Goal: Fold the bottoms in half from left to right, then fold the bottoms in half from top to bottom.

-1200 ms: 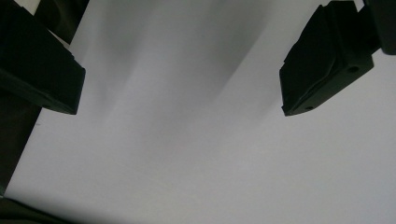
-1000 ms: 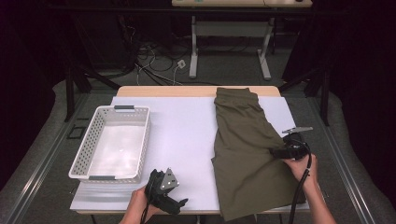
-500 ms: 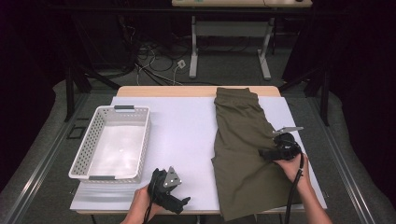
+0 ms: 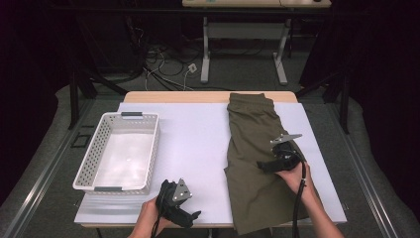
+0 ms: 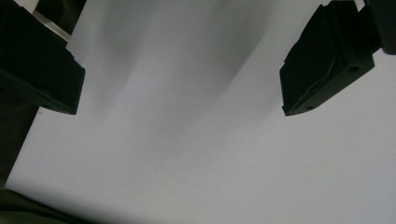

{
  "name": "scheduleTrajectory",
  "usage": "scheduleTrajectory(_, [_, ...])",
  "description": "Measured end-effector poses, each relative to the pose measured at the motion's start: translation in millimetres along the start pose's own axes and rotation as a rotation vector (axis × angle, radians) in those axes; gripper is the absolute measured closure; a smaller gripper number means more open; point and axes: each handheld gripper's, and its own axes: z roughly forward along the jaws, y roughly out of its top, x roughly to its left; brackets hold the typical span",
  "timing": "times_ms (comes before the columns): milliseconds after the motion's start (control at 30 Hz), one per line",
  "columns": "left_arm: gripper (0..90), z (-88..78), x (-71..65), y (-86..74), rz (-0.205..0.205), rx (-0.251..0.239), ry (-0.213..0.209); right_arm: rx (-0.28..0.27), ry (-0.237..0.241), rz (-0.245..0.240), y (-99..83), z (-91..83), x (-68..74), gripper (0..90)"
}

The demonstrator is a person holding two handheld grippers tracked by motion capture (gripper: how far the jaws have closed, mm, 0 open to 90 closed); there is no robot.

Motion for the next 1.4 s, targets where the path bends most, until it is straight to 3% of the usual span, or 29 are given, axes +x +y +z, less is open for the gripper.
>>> scheduleTrajectory(767, [0.0,-2.5,1.3,-3.1,-0.005,-0.008,0.005,0.022,0.083,-0.079,28.4,16.1,41.2,15.4])
scheduleTrajectory(1033, [0.0,-2.0,0.8,-3.0,-0.004,-0.008,0.006,0.034,0.090,-0.099,35.6,26.2,53.2,15.5])
scheduleTrajectory(1400, [0.0,-3.2,1.4,-3.3,-0.001,-0.002,0.004,0.087,0.079,-0.122,45.8,38.5,59.0,15.9])
